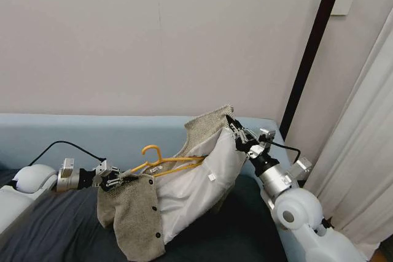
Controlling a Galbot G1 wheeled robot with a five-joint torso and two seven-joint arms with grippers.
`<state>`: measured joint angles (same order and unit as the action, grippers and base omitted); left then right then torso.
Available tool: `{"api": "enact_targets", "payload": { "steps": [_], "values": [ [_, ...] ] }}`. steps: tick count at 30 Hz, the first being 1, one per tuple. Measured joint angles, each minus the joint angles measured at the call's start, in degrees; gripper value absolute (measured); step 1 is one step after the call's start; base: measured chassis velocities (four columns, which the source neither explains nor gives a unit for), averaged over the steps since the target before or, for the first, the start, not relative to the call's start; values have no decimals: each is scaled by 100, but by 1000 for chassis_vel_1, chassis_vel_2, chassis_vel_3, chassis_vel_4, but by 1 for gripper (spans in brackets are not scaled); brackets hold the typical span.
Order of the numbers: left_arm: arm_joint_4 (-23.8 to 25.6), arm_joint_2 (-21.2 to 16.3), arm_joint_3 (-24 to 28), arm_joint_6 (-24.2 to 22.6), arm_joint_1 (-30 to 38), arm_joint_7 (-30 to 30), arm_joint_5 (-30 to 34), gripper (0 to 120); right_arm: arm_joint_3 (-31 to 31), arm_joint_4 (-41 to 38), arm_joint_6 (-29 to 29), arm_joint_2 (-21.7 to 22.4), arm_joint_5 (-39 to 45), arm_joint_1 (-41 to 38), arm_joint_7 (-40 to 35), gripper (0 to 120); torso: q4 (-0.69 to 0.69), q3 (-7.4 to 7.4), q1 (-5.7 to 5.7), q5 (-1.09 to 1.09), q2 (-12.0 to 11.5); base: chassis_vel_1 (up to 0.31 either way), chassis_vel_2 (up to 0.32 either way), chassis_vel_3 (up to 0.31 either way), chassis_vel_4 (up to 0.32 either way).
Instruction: Pick up the clothes from the sofa and hang them on the clothes hanger.
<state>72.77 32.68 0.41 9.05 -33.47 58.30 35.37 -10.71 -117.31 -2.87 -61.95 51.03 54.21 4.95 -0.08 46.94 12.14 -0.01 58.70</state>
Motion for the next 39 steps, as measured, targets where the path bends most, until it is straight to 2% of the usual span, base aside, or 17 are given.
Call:
{"api": "enact_targets", "payload": {
  "steps": [3,5,9,11,17,24,25,29,30,32,35,39],
  "values": [
    [-1,38,-9,-1,-17,-181,62,7,11,-101,-129,-9,1,151,74,0,0,0,0,0,0,0,0,0,0],
    [33,94,-16,-5,-44,-450,335,7,58,-250,-343,-100,-116,474,18,0,-1,0,0,0,0,0,0,0,0],
    [107,119,-38,-15,-46,-522,526,7,117,-257,-498,-172,-311,668,-59,0,0,0,0,0,0,0,0,0,0],
    [285,159,-119,-28,-39,-618,758,7,277,-102,-836,-288,-746,1024,-48,0,0,0,0,0,0,0,0,0,0],
    [558,156,-147,-27,8,-865,1073,7,546,343,-1430,-463,-1552,1397,335,0,-1,0,0,1,0,0,0,0,0],
    [737,53,-180,32,9,-1074,1293,7,689,691,-1716,-501,-2057,1623,864,0,0,0,0,0,0,0,0,0,0],
    [763,18,-182,37,12,-1084,1311,7,700,799,-1781,-476,-2196,1654,1051,1,0,1,0,0,0,0,0,0,0],
    [837,-160,-133,38,148,-1089,1408,7,813,1365,-2253,-317,-3004,1725,1821,19,0,0,0,0,0,0,0,0,0],
    [837,-160,-133,38,148,-1089,1408,7,813,1365,-2253,-317,-3004,1725,1821,19,0,0,0,0,0,0,0,0,0],
    [880,-254,-76,37,238,-1085,1477,7,827,1659,-2509,-281,-3507,1701,2079,29,-1,0,0,0,0,0,0,0,0],
    [934,-338,-46,28,296,-1088,1539,7,834,1881,-2733,-277,-3985,1651,2101,36,0,1,0,0,0,0,0,0,0],
    [1044,-550,-42,8,336,-1101,1599,7,817,1875,-2851,-265,-4281,1601,1847,55,-1,0,0,0,-1,0,0,0,0]
  ]
}}
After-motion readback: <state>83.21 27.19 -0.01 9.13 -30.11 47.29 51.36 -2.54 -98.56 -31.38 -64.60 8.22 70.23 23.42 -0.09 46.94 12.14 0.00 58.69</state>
